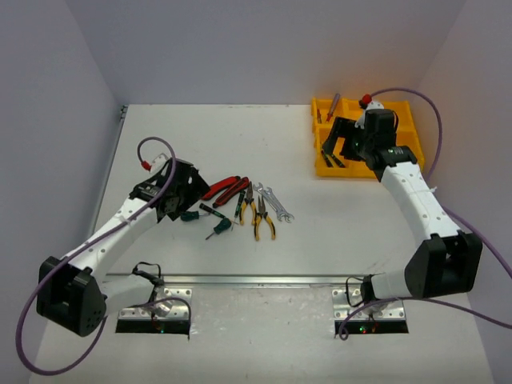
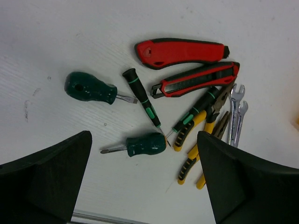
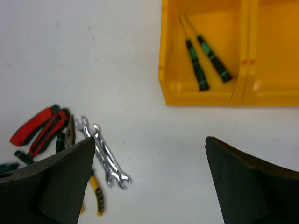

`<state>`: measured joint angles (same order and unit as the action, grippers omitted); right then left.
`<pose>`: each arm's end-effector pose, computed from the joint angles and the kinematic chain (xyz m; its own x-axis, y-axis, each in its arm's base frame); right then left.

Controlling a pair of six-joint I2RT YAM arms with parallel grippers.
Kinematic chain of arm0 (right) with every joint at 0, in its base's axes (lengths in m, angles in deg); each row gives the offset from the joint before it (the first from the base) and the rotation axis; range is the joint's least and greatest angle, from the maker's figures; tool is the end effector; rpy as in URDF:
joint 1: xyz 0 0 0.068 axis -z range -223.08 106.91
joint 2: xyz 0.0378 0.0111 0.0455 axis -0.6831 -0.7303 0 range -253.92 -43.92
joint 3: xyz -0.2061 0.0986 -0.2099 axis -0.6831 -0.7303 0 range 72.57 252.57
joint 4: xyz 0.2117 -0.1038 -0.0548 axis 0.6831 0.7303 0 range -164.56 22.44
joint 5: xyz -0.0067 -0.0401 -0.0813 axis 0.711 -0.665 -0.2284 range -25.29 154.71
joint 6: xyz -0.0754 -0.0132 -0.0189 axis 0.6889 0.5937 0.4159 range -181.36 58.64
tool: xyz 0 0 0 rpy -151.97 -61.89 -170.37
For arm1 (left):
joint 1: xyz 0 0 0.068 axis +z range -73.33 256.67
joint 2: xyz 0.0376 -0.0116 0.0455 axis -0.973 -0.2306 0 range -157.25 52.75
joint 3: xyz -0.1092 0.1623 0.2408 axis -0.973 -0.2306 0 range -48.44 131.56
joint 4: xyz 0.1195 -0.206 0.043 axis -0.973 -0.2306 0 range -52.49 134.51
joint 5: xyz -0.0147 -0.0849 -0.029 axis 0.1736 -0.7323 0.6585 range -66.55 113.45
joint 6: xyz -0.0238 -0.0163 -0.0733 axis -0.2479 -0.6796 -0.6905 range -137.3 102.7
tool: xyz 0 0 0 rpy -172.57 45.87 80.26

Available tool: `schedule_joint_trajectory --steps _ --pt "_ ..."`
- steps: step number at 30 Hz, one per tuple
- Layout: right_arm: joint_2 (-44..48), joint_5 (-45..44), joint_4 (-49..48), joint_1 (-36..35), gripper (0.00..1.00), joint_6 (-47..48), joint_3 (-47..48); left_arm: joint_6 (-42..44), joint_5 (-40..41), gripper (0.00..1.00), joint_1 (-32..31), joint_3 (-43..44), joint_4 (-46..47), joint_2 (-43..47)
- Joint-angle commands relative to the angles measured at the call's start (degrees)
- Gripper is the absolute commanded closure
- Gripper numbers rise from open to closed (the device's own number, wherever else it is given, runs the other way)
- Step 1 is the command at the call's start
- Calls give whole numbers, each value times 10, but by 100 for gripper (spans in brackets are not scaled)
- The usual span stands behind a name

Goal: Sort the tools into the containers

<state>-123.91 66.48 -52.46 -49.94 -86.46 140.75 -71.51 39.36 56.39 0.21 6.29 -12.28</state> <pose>0.3141 0.0400 0.3453 -0.5629 0.3594 -0.7443 0.1038 0.9241 0.3678 0.1985 -0.0536 0.2689 -0.5967 -0.6111 -0.5201 -0.5124 0.7889 -0.3392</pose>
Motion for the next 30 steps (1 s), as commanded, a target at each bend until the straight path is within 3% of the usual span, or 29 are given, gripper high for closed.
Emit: schedule_joint_trajectory --steps 1,5,6,13,21,30 --pt "30 100 -37 -11 1 -114 -146 -138 54 16 -9 33 3 -77" --pt "88 95 -72 -44 1 -125 -236 -147 40 49 -12 51 6 -150" --pt "105 91 -78 -55 1 -124 -256 -158 44 53 -16 54 6 -189" --pt "132 92 -69 -76 1 -96 -283 -198 85 55 -43 113 -24 -288" --pt "136 111 -93 -81 1 -99 -308 -187 93 62 -45 147 -21 -360" --pt "129 114 -97 -85 1 -101 -304 -187 98 62 -46 155 -24 -393"
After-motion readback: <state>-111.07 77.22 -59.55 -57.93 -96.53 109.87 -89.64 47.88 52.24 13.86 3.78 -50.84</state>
